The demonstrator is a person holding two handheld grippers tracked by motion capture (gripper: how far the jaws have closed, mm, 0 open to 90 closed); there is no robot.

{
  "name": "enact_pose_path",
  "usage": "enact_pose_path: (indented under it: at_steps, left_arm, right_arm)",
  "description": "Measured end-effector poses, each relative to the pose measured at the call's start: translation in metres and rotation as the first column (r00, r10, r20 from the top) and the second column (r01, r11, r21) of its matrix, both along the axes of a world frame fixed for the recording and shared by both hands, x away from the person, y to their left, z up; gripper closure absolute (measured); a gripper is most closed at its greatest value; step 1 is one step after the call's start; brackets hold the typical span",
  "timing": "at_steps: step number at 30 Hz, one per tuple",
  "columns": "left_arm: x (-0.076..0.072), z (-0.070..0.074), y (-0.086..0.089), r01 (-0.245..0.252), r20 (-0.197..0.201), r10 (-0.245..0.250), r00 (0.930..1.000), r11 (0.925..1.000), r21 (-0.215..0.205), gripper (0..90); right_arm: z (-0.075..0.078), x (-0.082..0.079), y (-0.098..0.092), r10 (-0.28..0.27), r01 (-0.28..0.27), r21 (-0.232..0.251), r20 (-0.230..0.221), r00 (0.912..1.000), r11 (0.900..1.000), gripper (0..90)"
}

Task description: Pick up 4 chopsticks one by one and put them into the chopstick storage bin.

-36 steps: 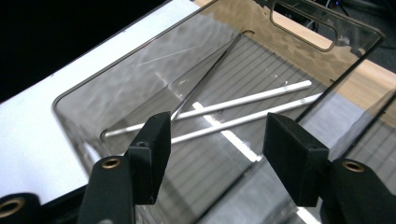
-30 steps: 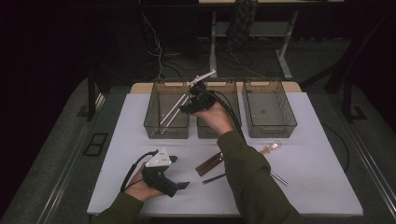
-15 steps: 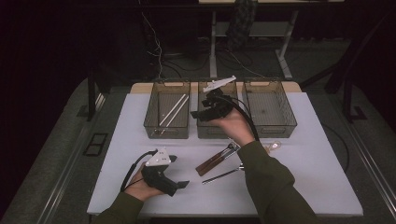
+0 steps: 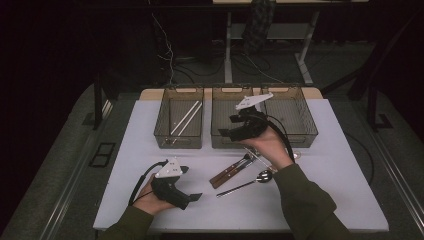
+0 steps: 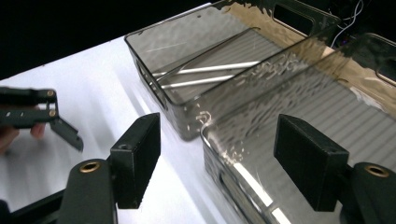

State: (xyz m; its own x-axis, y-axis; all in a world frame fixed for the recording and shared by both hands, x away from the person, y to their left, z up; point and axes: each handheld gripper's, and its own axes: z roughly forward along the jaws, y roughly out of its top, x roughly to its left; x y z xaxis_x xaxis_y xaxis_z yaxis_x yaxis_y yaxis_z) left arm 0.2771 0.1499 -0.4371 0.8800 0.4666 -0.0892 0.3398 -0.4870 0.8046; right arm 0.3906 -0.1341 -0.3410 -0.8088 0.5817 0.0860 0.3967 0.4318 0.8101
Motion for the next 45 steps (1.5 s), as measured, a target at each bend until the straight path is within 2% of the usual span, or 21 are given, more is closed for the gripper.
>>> enact_pose_path:
  at_steps: [5, 19, 23, 30, 35, 45]
  left_arm:
    - [0.0, -0.001, 0.0, -0.005, -0.001, 0.005, 1.0, 1.0, 0.009, 0.0]
    - [0.001, -0.001, 0.0, -0.014, -0.002, 0.014, 0.9999, 0.9998, 0.012, 0.0]
    - [0.0, 0.0, 0.001, -0.01, 0.003, 0.01, 0.9999, 0.9999, 0.011, 0.0]
    - [-0.001, 0.001, 0.0, -0.006, 0.005, 0.006, 1.0, 0.9999, 0.009, 0.0]
    - [-0.001, 0.001, 0.0, -0.006, 0.004, 0.006, 1.0, 1.0, 0.007, 0.0]
    - [-0.001, 0.002, 0.003, -0.015, 0.0, 0.015, 0.9999, 0.9998, -0.01, 0.0]
  right_arm:
    - [-0.004, -0.01, -0.02, 0.007, -0.007, 0.017, 0.004, 1.0, 1.0, 31.1]
    - [-0.021, -0.041, -0.068, 0.027, -0.026, 0.015, -0.011, 0.9996, 1.0, 31.3]
    - [-0.026, -0.051, -0.078, 0.03, -0.03, 0.004, -0.015, 0.9994, 1.0, 31.3]
    - [-0.041, -0.07, -0.097, 0.029, -0.031, -0.037, -0.047, 0.9984, 0.999, 31.3]
    - [-0.047, -0.079, -0.113, 0.009, -0.011, -0.04, -0.064, 0.9979, 0.999, 32.5]
    - [-0.065, -0.093, -0.141, -0.05, 0.037, -0.111, -0.11, 0.9927, 0.993, 37.0]
